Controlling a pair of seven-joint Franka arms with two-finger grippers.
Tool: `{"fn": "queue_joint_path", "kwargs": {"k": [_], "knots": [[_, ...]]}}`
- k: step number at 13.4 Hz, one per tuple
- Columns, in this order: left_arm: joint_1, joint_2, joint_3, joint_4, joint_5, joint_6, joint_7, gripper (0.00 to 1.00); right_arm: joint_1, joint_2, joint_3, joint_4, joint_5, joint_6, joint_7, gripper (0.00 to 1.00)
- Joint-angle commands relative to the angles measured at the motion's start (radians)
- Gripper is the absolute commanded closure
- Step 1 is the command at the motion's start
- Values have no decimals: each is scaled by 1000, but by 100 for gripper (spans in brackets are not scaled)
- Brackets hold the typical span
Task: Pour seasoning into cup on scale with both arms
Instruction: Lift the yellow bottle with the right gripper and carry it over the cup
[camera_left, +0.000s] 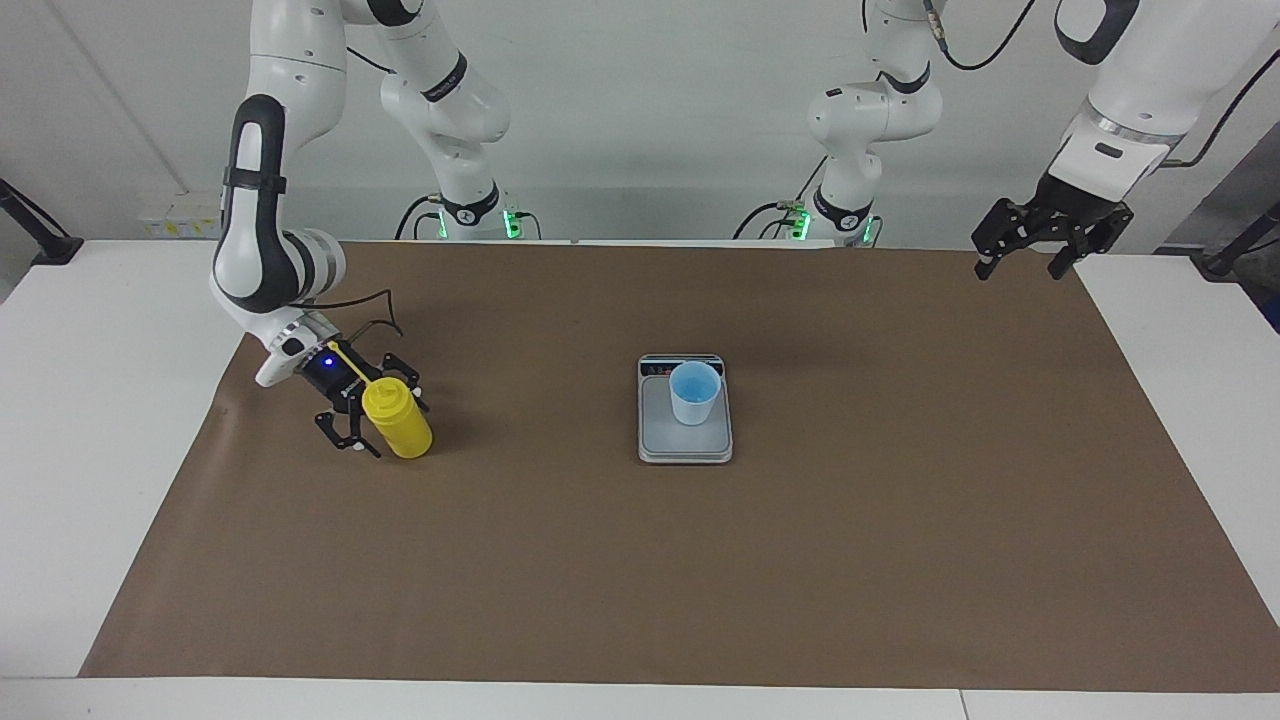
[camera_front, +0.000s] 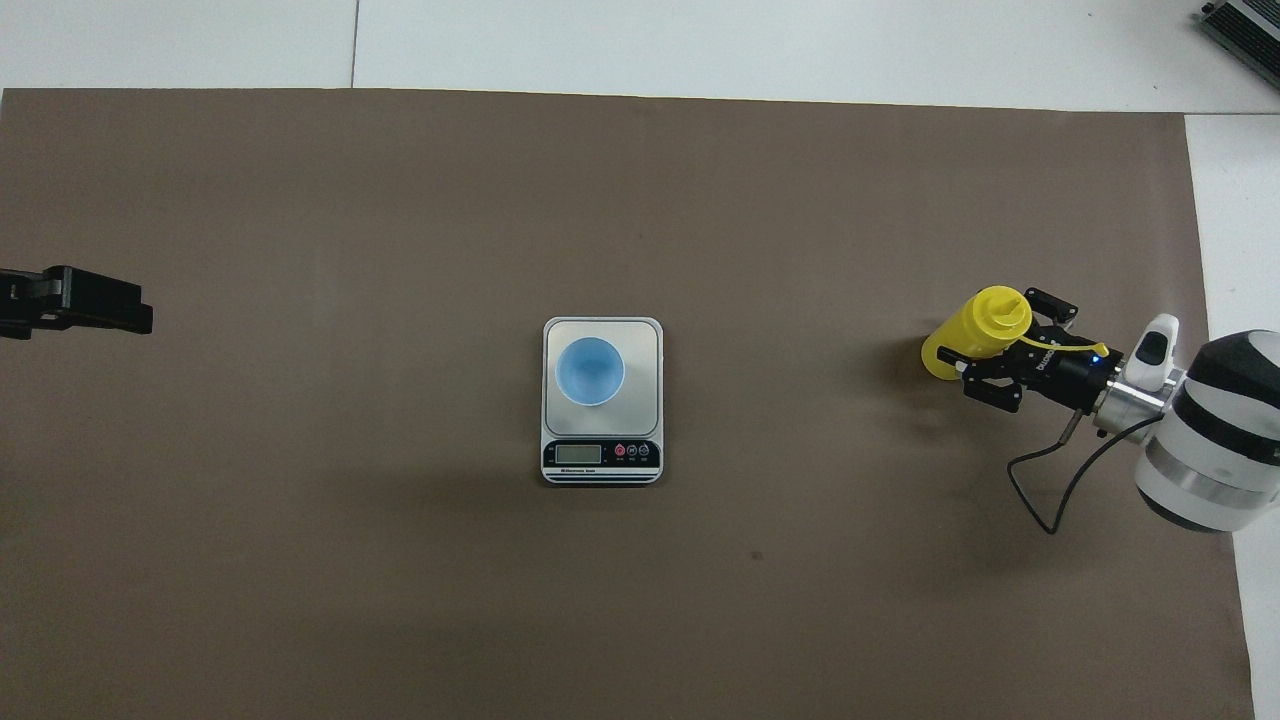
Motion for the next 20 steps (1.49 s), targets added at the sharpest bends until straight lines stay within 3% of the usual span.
{"fn": "queue_joint_path", "kwargs": {"k": [1, 3, 4, 6, 11, 13, 15, 20], "knots": [[-9, 0, 13, -2, -7, -19, -9, 0, 27, 10, 8, 29, 32, 16, -9, 50], [-6, 2, 13, 1, 2, -27, 0, 0, 36, 5, 8, 40, 30, 41, 14, 81], [-6, 2, 11, 3, 22, -36, 9, 0, 47, -1, 10, 48, 30, 56, 24, 86], [-3, 0, 10, -2, 25, -34, 14, 0, 94, -9, 5, 100, -8, 76, 66, 87], [-2, -12, 11, -24, 25, -28, 9, 0, 307, -42, 3, 164, -117, 346, 199, 87], [-2, -12, 13, -24, 23, -30, 6, 0, 383, -38, 3, 196, -189, 427, 338, 86], [-2, -12, 13, -24, 23, -30, 6, 0, 427, -30, 3, 247, -385, 450, 486, 86], [-3, -12, 13, -24, 23, -30, 6, 0, 502, 4, 6, 371, -1015, 437, 990, 86]]}}
